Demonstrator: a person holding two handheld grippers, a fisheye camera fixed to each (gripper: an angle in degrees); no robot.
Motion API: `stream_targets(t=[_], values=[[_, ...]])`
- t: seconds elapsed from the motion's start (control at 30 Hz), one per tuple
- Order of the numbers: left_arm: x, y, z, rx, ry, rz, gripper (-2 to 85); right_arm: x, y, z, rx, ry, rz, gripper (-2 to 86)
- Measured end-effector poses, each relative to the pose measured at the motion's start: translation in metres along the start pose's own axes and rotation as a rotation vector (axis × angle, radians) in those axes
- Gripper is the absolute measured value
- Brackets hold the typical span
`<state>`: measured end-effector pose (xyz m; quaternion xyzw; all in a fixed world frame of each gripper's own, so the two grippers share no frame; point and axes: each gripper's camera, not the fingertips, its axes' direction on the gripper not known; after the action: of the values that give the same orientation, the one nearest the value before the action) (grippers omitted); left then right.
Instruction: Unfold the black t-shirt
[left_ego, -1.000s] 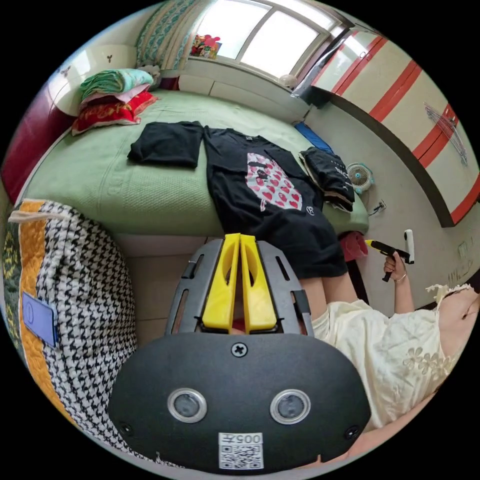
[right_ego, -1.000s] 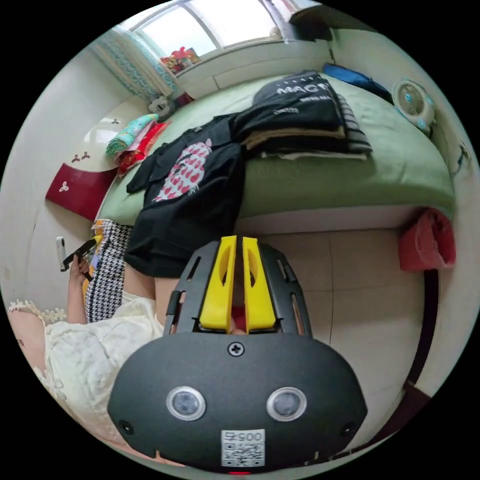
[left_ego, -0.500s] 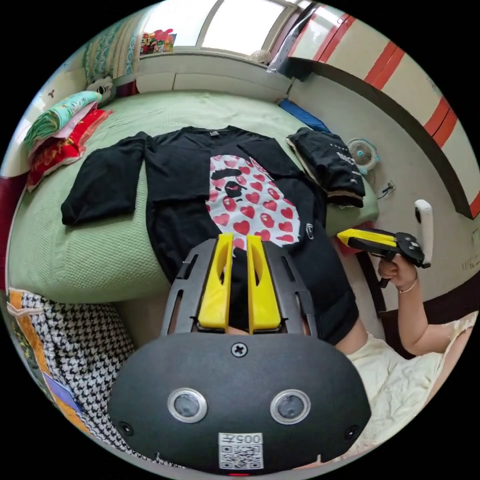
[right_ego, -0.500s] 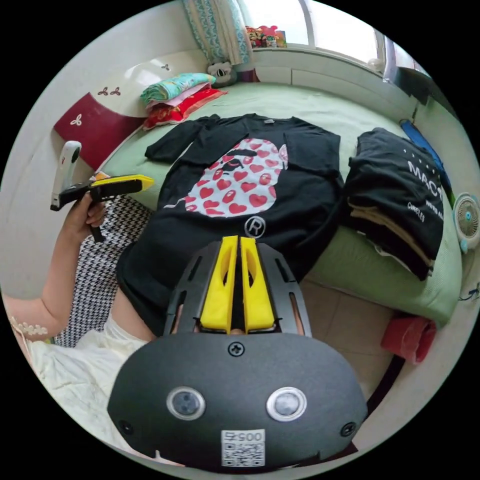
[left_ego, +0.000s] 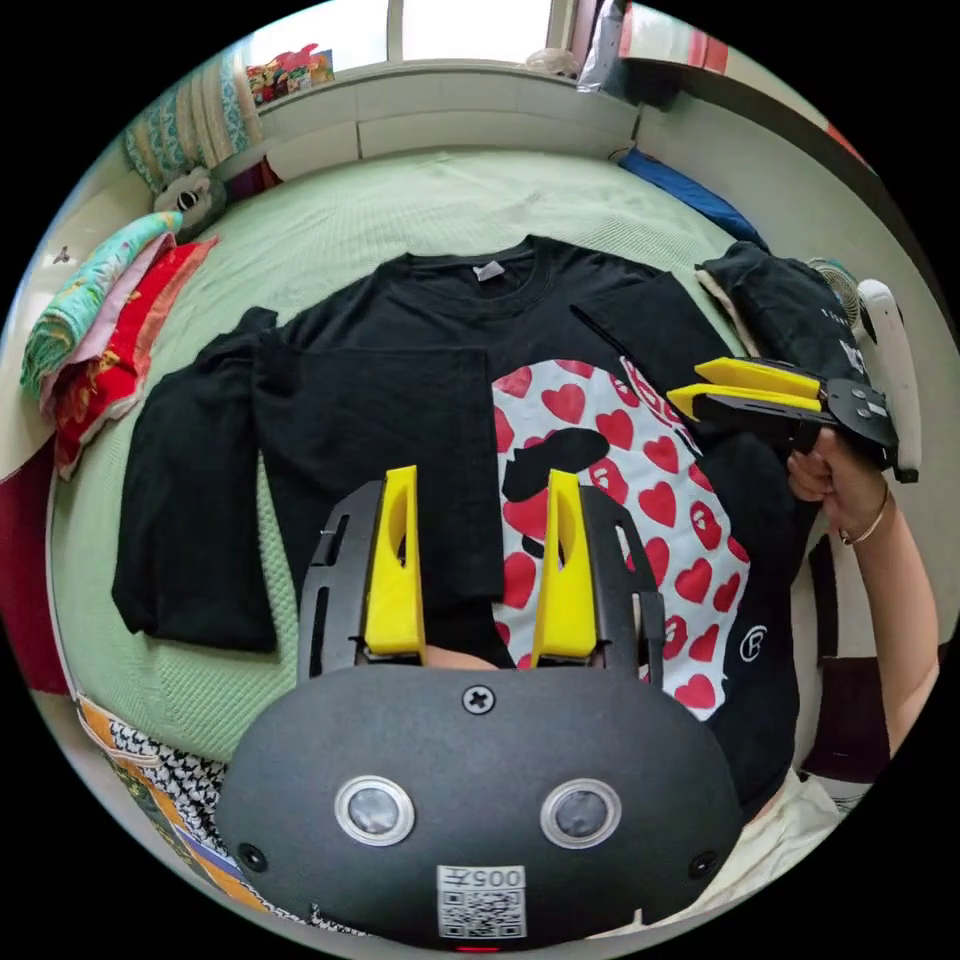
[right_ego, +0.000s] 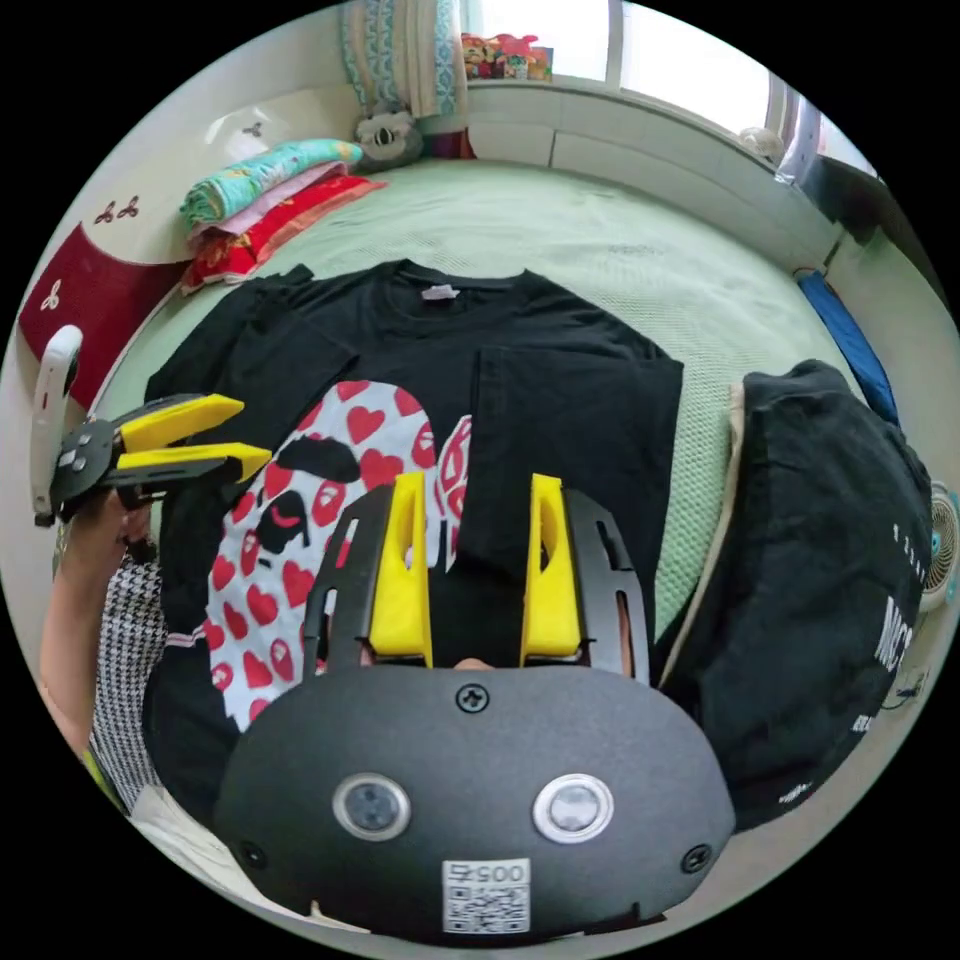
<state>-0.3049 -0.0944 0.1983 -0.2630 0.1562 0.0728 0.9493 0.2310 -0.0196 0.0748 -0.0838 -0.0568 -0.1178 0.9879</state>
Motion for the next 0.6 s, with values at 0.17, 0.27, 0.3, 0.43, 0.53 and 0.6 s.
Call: stream_targets(t=[0.17,0.27,0.3,0.43,0.53,0.6], values=[[0.005,-0.006,0.011,0.012,-0.012,0.039,13.7,0.011,-0.013,0.024,0.017,0.032,0.060,4.0],[-0.007,-0.015,0.006,-0.023,0.103,0.036,7.1,0.033,-0.025,0.021,-0.023,-0.061,0.092,-0.8],[-0.010,-0.017,0.003,-0.024,0.102,0.015,5.6,0.042,-0.031,0.016,-0.027,-0.097,0.111,-1.0],[-0.034,-0.022,-0.037,0.025,0.030,-0.015,1.2,0.076,-0.046,-0.025,0.066,-0.086,0.228,-1.3],[-0.075,-0.009,-0.071,0.099,-0.117,-0.174,0.6,0.120,-0.049,-0.059,0.098,0.025,0.411,-1.3],[-0.107,0.008,-0.085,0.124,-0.153,-0.324,0.4,0.156,-0.039,-0.069,0.056,0.042,0.543,-1.1]])
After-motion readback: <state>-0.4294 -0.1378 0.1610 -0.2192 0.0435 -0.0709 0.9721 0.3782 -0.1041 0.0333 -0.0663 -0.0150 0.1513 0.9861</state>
